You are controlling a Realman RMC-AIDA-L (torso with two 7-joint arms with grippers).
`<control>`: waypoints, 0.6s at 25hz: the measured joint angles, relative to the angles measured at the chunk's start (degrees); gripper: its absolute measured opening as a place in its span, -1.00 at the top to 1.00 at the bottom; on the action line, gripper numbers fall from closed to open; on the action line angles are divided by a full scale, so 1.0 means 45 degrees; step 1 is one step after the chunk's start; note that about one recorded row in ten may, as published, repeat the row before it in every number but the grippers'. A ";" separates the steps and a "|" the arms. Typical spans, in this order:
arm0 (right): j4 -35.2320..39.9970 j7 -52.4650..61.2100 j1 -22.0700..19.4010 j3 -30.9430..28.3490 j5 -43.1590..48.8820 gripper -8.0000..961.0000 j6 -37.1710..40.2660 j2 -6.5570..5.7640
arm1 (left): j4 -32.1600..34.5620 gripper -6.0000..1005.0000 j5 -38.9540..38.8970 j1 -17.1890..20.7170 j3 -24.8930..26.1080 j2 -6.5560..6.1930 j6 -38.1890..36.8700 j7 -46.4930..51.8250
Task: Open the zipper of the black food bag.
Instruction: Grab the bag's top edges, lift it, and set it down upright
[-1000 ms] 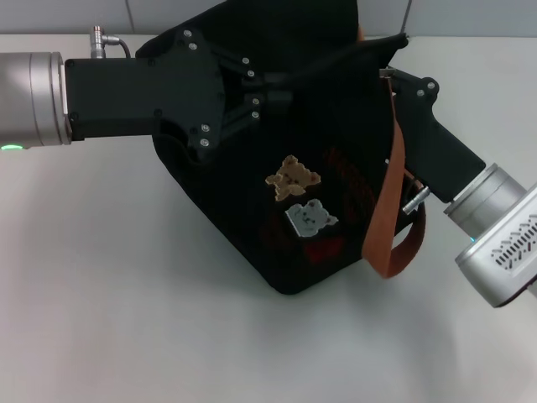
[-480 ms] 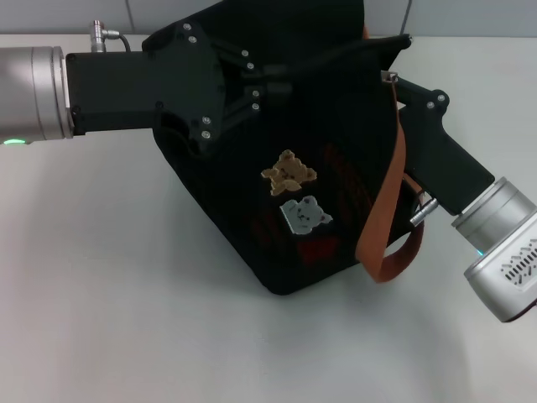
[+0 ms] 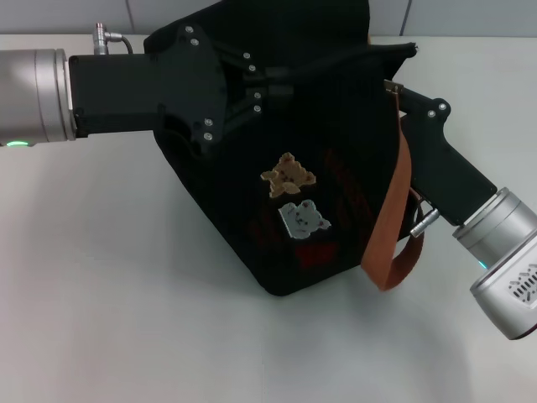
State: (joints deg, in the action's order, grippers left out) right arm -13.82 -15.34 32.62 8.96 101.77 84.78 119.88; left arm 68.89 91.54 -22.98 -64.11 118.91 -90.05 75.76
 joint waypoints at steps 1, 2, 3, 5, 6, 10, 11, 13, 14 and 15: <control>-0.0022 0.0001 0.0008 -0.0002 0.0001 0.39 0.0002 0.0000 | 0.0000 0.83 0.0000 0.0000 0.0000 0.0000 0.0000 0.0000; -0.0022 0.0001 0.0008 -0.0002 0.0001 0.39 0.0002 0.0000 | -0.0025 0.83 0.0000 0.0000 -0.0001 0.0000 0.0000 0.0000; -0.0054 0.0003 0.0022 -0.0011 0.0002 0.39 0.0002 0.0000 | -0.0035 0.83 0.0001 0.0001 -0.0004 0.0001 0.0000 0.0000; -0.0097 0.0008 0.0077 -0.0014 0.0003 0.39 0.0005 0.0000 | -0.0035 0.83 0.0002 0.0025 -0.0006 0.0001 -0.0001 0.0000; -0.0097 0.0008 0.0077 -0.0014 0.0003 0.39 0.0005 0.0000 | -0.0035 0.83 0.0002 0.0025 -0.0006 0.0001 -0.0001 0.0000; -0.0109 0.0013 0.0097 -0.0003 0.0219 0.39 0.0004 0.0000 | -0.0035 0.83 0.0010 0.0054 -0.0001 0.0001 -0.0040 0.0000; -0.0109 0.0013 0.0097 -0.0003 0.0219 0.47 0.0004 0.0000 | -0.0036 0.83 0.0010 0.0059 0.0000 0.0002 -0.0043 0.0001; -0.0096 0.0015 0.0088 -0.0014 0.0301 0.62 -0.0022 0.0000 | -0.0036 0.83 0.0011 0.0054 0.0003 0.0001 -0.0047 0.0001; -0.0089 0.0016 0.0078 -0.0029 0.0314 0.69 -0.0035 0.0000 | -0.0036 0.83 0.0012 0.0043 0.0005 0.0001 -0.0053 0.0000; -0.0083 0.0018 0.0067 -0.0051 0.0318 0.77 -0.0050 0.0000 | -0.0036 0.83 0.0012 0.0030 0.0006 0.0002 -0.0057 0.0001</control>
State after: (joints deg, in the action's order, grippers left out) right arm -14.19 -15.26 32.92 8.74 103.20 84.55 119.88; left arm 68.73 91.59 -22.85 -64.08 118.92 -90.30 75.76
